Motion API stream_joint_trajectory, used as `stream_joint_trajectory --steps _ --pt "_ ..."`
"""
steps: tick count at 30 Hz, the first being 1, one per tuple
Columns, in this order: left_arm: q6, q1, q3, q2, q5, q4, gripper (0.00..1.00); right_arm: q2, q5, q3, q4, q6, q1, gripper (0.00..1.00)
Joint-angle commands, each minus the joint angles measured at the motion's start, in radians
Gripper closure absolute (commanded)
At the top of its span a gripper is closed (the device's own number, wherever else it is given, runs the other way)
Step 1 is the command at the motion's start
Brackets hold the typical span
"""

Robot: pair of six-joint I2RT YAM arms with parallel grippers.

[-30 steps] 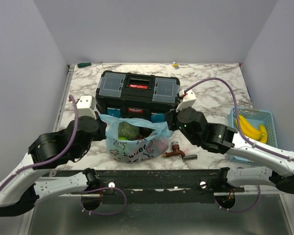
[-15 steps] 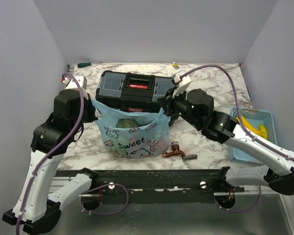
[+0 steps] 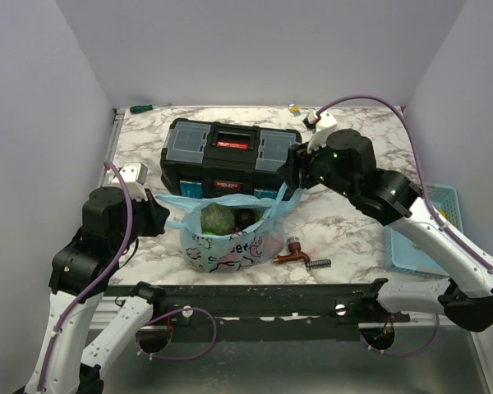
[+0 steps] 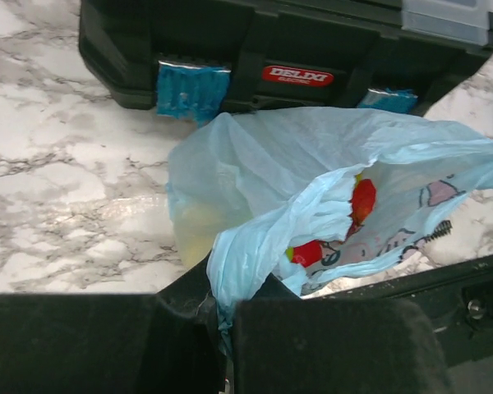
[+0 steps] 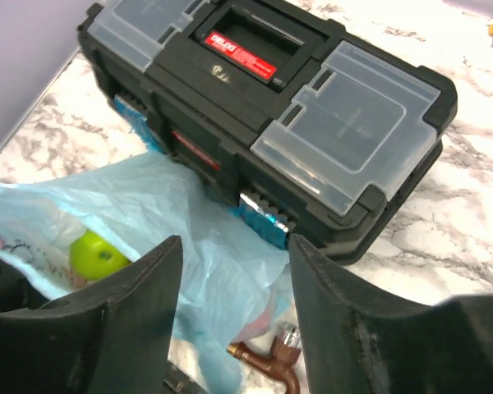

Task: Take the fake fruits out of the plastic bag
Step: Adjust the plastic bag at the center of the board.

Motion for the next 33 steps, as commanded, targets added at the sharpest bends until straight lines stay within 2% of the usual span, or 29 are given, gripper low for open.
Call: stream_joint_trajectory --steps 1,4,7,10,11,13,17,20,24,33 --pt "-0.028 0.005 -0.010 -0.021 0.111 0.026 1.00 -0.013 -0.164 0.142 -0.181 0.022 0.002 0.35" --pt "-0.030 0.005 0.002 -0.018 0.115 0.024 1.00 0.010 -0.269 0.238 -0.165 0.003 0.024 0.19" --pt "-0.025 0.005 0.010 -0.011 0.112 0.021 1.00 0.104 -0.302 0.360 -0.170 -0.030 0.111 0.13" --pt "-0.024 0.005 0.010 -0.005 0.097 0.018 1.00 0.264 -0.124 0.509 -0.216 -0.078 0.348 0.12" --pt "-0.026 0.005 0.007 -0.005 0.091 0.017 1.00 0.308 -0.091 0.540 -0.226 -0.070 0.387 0.13" --pt "-0.028 0.006 0.005 -0.008 0.075 0.012 1.00 0.365 -0.058 0.550 -0.215 -0.024 0.414 0.24" --pt "-0.035 0.007 -0.010 -0.024 0.065 0.007 1.00 0.328 0.016 0.323 -0.054 0.043 0.437 0.36" --pt "-0.033 0.007 -0.016 -0.031 0.062 -0.004 1.00 0.291 0.098 0.190 0.039 0.096 0.443 0.51" --pt "-0.033 0.007 -0.028 -0.051 0.054 -0.007 1.00 0.279 0.154 0.061 0.119 0.122 0.449 0.60" --pt "-0.050 0.007 -0.060 -0.063 0.006 -0.018 1.00 0.293 0.187 -0.171 0.289 0.174 0.468 0.63"
